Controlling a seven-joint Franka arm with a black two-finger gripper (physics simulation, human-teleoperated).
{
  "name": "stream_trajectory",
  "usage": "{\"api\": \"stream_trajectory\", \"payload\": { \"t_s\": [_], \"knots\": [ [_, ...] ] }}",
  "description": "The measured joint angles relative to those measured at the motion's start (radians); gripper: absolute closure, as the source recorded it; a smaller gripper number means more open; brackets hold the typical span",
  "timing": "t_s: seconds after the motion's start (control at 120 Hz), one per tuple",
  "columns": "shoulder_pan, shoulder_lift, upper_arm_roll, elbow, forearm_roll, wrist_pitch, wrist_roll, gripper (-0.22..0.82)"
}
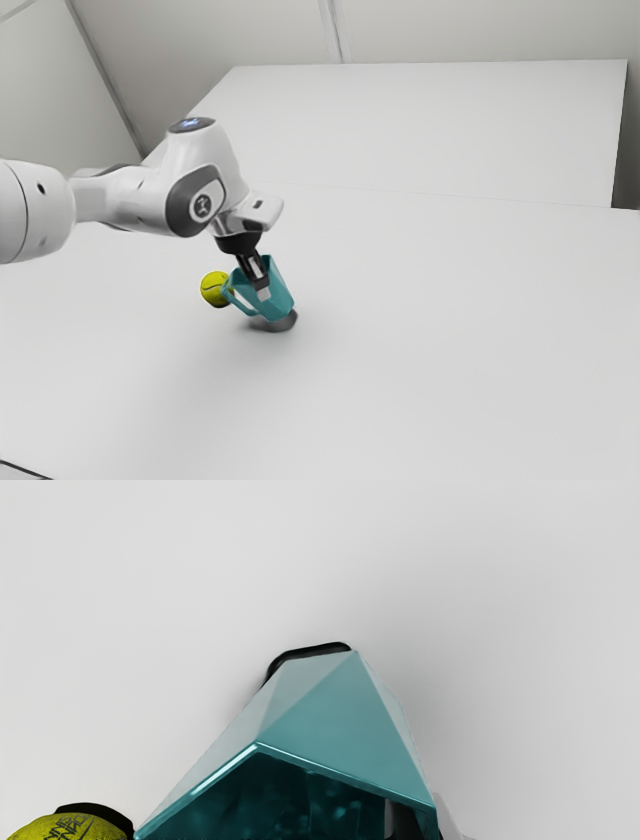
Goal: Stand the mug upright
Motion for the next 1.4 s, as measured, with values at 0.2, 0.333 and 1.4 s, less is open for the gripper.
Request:
{"api": "stream_trajectory", "payload": {
  "t_s": [0.2, 0.333, 1.4],
  "knots": [
    [0.015, -0.005, -0.005, -0.033, 0.054, 0.029, -0.118, 0.78],
    [0.048, 0.006, -0.016, -0.041, 0.09, 0.046, -0.181, 0.78],
    [0.059, -0.06, -0.066, 0.077, 0.129, -0.024, -0.381, 0.07]
  ]
}}
